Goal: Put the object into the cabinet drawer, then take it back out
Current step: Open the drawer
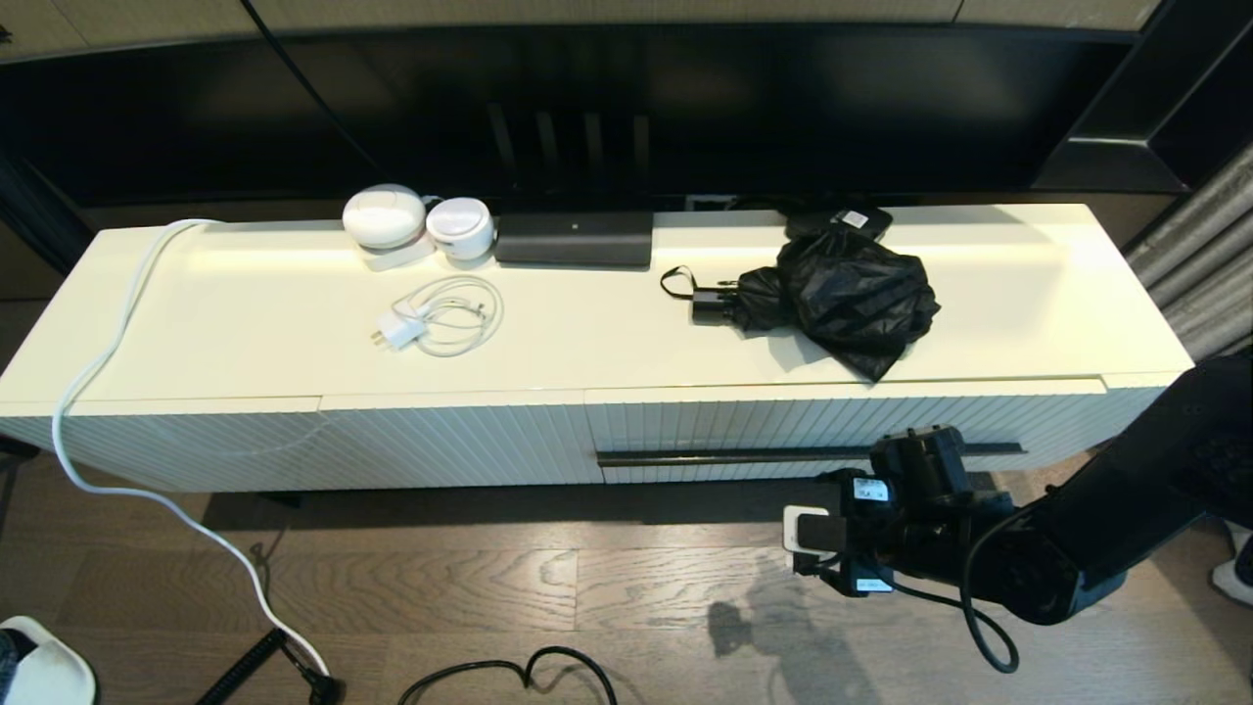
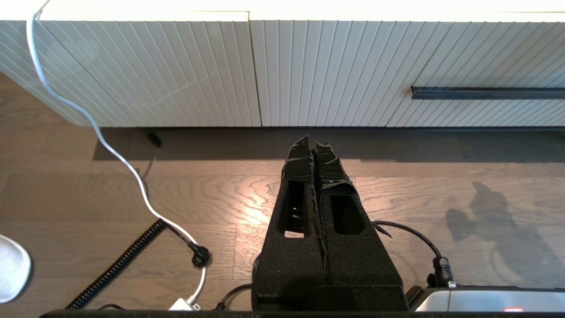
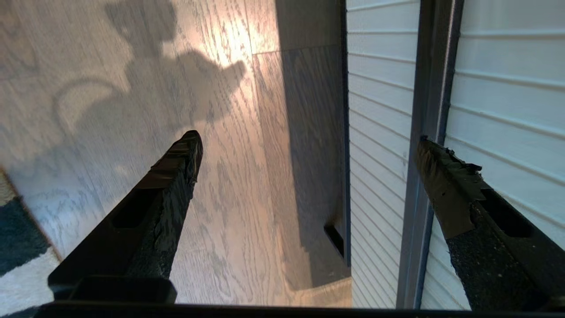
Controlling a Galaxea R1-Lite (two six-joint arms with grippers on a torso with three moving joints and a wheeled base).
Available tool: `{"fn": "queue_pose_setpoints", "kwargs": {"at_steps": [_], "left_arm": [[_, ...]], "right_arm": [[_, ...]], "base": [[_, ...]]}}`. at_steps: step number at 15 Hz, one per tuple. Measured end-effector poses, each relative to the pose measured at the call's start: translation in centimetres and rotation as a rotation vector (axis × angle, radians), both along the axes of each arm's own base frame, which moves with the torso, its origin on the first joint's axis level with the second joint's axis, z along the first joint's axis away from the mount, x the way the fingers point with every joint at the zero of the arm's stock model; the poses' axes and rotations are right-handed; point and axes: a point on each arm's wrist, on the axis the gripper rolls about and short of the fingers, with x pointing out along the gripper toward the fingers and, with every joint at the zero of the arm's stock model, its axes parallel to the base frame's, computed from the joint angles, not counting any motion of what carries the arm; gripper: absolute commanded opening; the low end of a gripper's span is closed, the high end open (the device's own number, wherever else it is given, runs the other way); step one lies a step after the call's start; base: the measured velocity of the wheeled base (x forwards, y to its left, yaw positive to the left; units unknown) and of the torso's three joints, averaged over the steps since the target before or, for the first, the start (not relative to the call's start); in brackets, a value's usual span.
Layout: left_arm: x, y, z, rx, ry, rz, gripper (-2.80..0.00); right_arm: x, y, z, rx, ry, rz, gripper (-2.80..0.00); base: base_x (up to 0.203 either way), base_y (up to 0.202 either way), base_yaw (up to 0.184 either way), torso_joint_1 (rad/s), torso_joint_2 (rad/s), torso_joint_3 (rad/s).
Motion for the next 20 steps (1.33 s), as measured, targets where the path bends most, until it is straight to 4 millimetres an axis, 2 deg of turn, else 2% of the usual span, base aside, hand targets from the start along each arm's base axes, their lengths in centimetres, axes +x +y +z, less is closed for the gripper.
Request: {"fn": "queue_pose_setpoints", "kwargs": {"at_steps": [7, 20], "left_arm": [[0.0, 0.0, 0.0, 0.000, 0.000, 0.000, -2.80], [0.0, 0.0, 0.0, 0.000, 0.001, 0.000, -2.80]], "right_arm": [[1.8, 0.7, -1.4, 0.004, -0.006, 0.004, 0.00], [5.4, 1.3, -1.8, 0.028, -0.085, -0.011, 0.00]], "base": [[0.000, 0.000, 0.000, 0.000, 0.00, 0.000], [0.000, 0.000, 0.000, 0.000, 0.00, 0.000]]}}
